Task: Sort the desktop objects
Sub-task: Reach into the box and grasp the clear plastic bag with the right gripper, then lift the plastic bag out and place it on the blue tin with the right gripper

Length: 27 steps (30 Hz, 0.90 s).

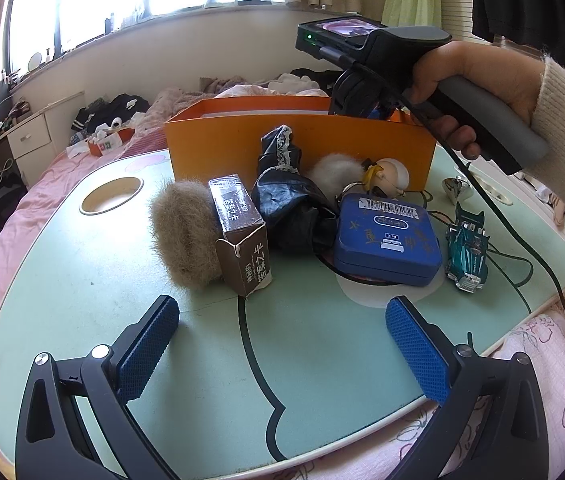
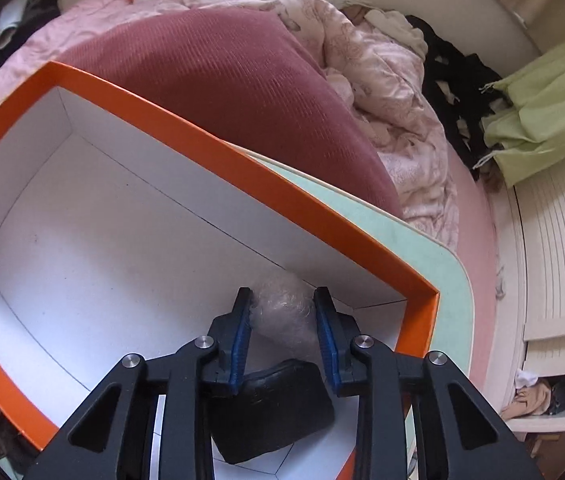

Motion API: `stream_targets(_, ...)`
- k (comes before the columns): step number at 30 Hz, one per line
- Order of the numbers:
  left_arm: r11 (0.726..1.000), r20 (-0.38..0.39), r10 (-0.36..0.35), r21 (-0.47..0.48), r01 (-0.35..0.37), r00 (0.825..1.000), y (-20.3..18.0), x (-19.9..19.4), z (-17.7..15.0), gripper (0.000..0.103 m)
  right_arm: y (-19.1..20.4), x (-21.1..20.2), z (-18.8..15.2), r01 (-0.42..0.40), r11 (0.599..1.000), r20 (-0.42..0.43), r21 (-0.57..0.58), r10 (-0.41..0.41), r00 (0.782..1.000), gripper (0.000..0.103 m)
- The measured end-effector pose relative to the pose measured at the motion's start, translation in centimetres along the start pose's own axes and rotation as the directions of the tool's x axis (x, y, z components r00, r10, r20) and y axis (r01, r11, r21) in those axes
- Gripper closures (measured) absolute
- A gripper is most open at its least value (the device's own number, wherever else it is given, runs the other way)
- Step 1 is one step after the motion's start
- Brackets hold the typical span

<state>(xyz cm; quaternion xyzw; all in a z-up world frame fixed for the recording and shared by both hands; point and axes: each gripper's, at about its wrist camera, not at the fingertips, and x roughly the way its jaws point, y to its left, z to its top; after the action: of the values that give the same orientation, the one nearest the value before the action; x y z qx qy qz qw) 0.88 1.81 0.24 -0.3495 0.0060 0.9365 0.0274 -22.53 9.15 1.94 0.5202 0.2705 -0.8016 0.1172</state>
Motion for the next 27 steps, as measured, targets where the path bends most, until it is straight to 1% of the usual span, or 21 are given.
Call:
stream_targets(3, 1.000, 0.000, 0.000, -0.001, 0.000, 1.000, 0.0, 0.0, 0.0, 0.000, -0.7, -0.8, -0.2, -0.049, 0.998, 0.046, 0.030, 0.048, 0.998, 0.075)
stream_targets(5, 1.000, 0.000, 0.000, 0.000, 0.000, 1.000, 0.0, 0.0, 0.0, 0.000, -1.4, -2.1, -0.5, -0.094, 0.993, 0.126, 0.064, 0.085, 0.988, 0.075)
stream_targets(6, 1.000, 0.000, 0.000, 0.000, 0.000, 1.000, 0.0, 0.0, 0.0, 0.000, -1.6, -3.1, -0.8, -0.111, 0.991, 0.174, 0.077, 0.097, 0.980, 0.075)
stream_targets(9, 1.000, 0.001, -0.001, 0.000, 0.001, 1.000, 0.0, 0.0, 0.0, 0.000, -2.4, -6.6, -2.3, -0.176, 0.979, 0.293, 0.100, 0.141, 0.946, 0.075)
stream_targets(13, 1.000, 0.001, -0.002, 0.001, 0.002, 1.000, 0.0, 0.0, 0.0, 0.000, -2.5, -11.7, -5.8, -0.304, 0.951, 0.419, 0.061, 0.252, 0.872, 0.074)
stream_targets(14, 1.000, 0.001, -0.002, 0.001, 0.002, 1.000, 0.1, 0.0, -0.1, 0.000, -2.2, -12.7, -6.9, -0.333, 0.942, 0.440, 0.043, 0.281, 0.853, 0.074)
stream_targets(16, 1.000, 0.001, -0.002, 0.001, 0.002, 1.000, 0.1, 0.0, -0.1, 0.000, -1.4, -14.0, -8.7, -0.381, 0.925, 0.457, 0.006, 0.336, 0.823, 0.074)
stream_targets(17, 1.000, 0.001, -0.002, 0.001, 0.002, 1.000, 0.1, 0.0, -0.1, 0.000, -0.8, -14.3, -9.5, -0.401, 0.916, 0.456, -0.014, 0.363, 0.813, 0.074)
stream_targets(18, 1.000, 0.001, -0.002, 0.001, 0.002, 1.000, 0.1, 0.0, -0.1, 0.000, -0.2, -14.4, -10.2, -0.414, 0.910, 0.451, -0.032, 0.383, 0.806, 0.074)
stream_targets(20, 1.000, 0.002, -0.002, 0.001, 0.002, 1.000, 0.1, 0.0, -0.1, 0.000, 1.0, -14.2, -11.3, -0.429, 0.902, 0.437, -0.051, 0.406, 0.803, 0.073)
stream_targets(21, 1.000, 0.002, -0.002, 0.001, 0.002, 1.000, 0.1, 0.0, -0.1, 0.000, 1.5, -13.9, -11.5, -0.431, 0.901, 0.431, -0.053, 0.410, 0.804, 0.071)
stream_targets(23, 1.000, 0.002, -0.002, 0.001, 0.002, 1.000, 0.1, 0.0, -0.1, 0.000, 2.0, -13.6, -12.0, -0.421, 0.906, 0.454, -0.048, 0.395, 0.798, 0.061)
stream_targets(24, 1.000, 0.002, -0.002, 0.001, 0.002, 1.000, 0.1, 0.0, -0.1, 0.000, 2.1, -13.5, -12.4, -0.417, 0.908, 0.476, -0.045, 0.386, 0.790, 0.050)
stream_targets(25, 1.000, 0.002, -0.002, 0.001, 0.002, 1.000, 0.1, 0.0, -0.1, 0.000, 2.1, -13.6, -13.0, -0.422, 0.905, 0.494, -0.043, 0.387, 0.779, 0.043)
stream_targets(27, 1.000, 0.002, -0.002, 0.000, 0.002, 1.000, 0.1, 0.0, -0.1, 0.000, 1.8, -13.5, -14.4, -0.451, 0.892, 0.517, -0.036, 0.403, 0.755, 0.039)
